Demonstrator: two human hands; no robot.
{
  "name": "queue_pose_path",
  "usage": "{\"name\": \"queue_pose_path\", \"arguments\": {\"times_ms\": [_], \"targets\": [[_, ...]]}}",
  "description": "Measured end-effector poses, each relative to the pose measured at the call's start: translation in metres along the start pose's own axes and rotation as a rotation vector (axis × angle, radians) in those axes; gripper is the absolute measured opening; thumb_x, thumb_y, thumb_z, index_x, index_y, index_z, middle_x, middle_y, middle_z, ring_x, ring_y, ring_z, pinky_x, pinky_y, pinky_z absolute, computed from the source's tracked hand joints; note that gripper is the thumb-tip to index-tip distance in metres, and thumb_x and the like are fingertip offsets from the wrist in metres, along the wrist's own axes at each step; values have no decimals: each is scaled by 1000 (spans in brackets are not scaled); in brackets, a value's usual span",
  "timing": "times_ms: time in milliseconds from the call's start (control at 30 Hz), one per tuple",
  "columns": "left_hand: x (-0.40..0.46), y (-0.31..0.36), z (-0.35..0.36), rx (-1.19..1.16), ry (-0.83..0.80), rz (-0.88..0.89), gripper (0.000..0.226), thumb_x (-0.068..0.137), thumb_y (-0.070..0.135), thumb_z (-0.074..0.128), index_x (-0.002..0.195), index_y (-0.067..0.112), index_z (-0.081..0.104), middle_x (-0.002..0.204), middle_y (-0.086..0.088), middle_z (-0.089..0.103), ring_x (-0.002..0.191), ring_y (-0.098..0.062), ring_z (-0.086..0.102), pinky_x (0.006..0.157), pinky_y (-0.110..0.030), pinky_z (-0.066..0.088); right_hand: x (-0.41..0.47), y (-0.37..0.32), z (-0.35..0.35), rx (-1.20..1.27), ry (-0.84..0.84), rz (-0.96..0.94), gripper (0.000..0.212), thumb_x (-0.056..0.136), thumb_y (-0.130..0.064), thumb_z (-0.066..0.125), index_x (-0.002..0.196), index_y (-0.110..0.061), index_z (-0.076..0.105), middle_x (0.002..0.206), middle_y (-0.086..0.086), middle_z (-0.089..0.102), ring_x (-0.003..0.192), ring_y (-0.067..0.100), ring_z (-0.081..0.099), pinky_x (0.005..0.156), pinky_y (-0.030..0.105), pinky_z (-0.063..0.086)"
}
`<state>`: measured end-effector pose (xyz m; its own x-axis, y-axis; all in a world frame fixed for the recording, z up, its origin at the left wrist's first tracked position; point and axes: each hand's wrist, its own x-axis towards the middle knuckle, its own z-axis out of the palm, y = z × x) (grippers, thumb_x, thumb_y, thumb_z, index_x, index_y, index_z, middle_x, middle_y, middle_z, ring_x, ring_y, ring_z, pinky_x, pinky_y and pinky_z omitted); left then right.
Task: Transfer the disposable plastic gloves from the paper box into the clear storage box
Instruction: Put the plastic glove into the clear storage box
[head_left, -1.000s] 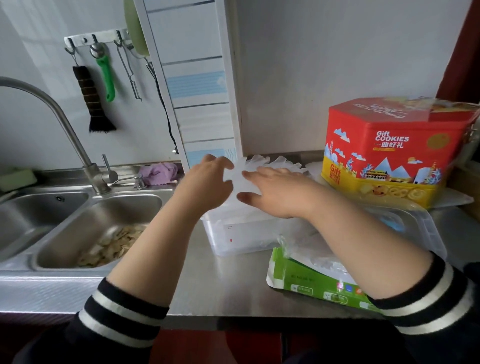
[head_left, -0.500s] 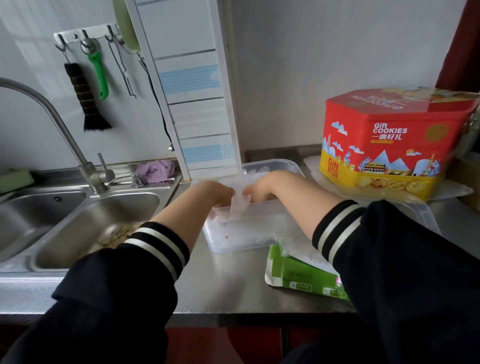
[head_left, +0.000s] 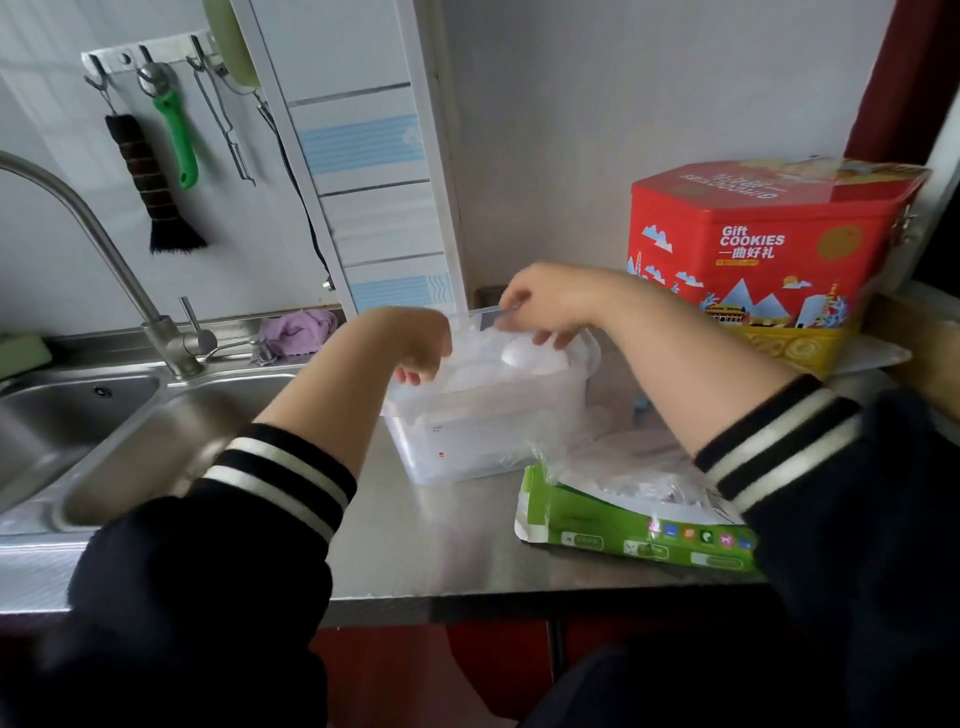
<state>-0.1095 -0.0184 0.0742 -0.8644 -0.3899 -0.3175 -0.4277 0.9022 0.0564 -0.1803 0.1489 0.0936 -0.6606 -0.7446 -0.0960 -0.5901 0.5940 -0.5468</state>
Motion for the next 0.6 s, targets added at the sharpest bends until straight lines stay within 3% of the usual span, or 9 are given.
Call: {"name": "queue_pose_path", "arguments": {"times_ms": [67, 133, 200, 267, 367, 467, 533, 600], "targets": [[-14, 8, -3, 19, 360, 115, 41, 92, 8, 50, 131, 19, 57, 116, -8, 68, 101, -27, 66, 93, -41, 52, -24, 8, -11, 73, 203, -56, 26, 95, -34, 58, 98, -9, 65, 94, 10, 72, 74, 17, 68, 63, 29, 56], [-42, 27, 15, -101, 735, 267, 28, 95, 19, 51, 119, 23, 64, 108, -4, 70, 94, -29, 64, 84, -41, 52, -56, 18, -14, 94, 249, -59, 35, 95, -40, 56, 84, -8, 67, 73, 4, 71, 59, 11, 64, 55, 22, 49], [-67, 45, 45, -243, 1076, 379, 17, 94, 24, 53, 103, 20, 68, 84, -3, 71, 70, -30, 64, 61, -37, 51, -83, 30, -5, 12, 135, 20, 45, 91, -51, 56, 79, -10, 69, 70, 2, 71, 62, 14, 65, 60, 25, 49], [-81, 56, 80, -299, 1263, 398, 17, 93, 26, 54, 89, 15, 66, 64, -1, 66, 51, -27, 57, 45, -32, 43, -100, 43, 14, -176, 12, 122, 49, 82, -62, 60, 88, -14, 69, 84, 0, 71, 75, 17, 64, 67, 28, 46], [-80, 63, 130, -453, 1206, 317, 30, 95, 36, 44, 82, 13, 59, 57, 1, 61, 49, -23, 56, 43, -28, 34, -106, 53, 52, -177, -29, 184, 67, 74, -68, 64, 121, -21, 54, 117, -3, 60, 97, 17, 57, 81, 30, 47], [-71, 68, 172, -619, 891, 210, 28, 97, 40, 35, 87, 18, 50, 74, -2, 66, 68, -29, 62, 56, -40, 44, -103, 55, 89, -87, 19, 177, 73, 78, -66, 62, 130, -21, 42, 126, -2, 56, 104, 20, 56, 78, 31, 44], [-65, 70, 190, -764, 735, 195, 13, 100, 29, 39, 91, 22, 45, 81, 2, 63, 78, -27, 60, 66, -41, 44, -97, 61, 106, -183, 107, 136, 60, 84, -59, 60, 128, -21, 45, 125, -1, 58, 110, 24, 57, 83, 33, 46], [-63, 70, 196, -848, 685, 191, 10, 100, 16, 44, 96, 25, 43, 84, 12, 58, 82, -19, 58, 68, -34, 39, -96, 66, 112, -171, 216, 125, 33, 92, -47, 54, 115, -24, 55, 113, -2, 62, 106, 27, 59, 77, 32, 44]]}}
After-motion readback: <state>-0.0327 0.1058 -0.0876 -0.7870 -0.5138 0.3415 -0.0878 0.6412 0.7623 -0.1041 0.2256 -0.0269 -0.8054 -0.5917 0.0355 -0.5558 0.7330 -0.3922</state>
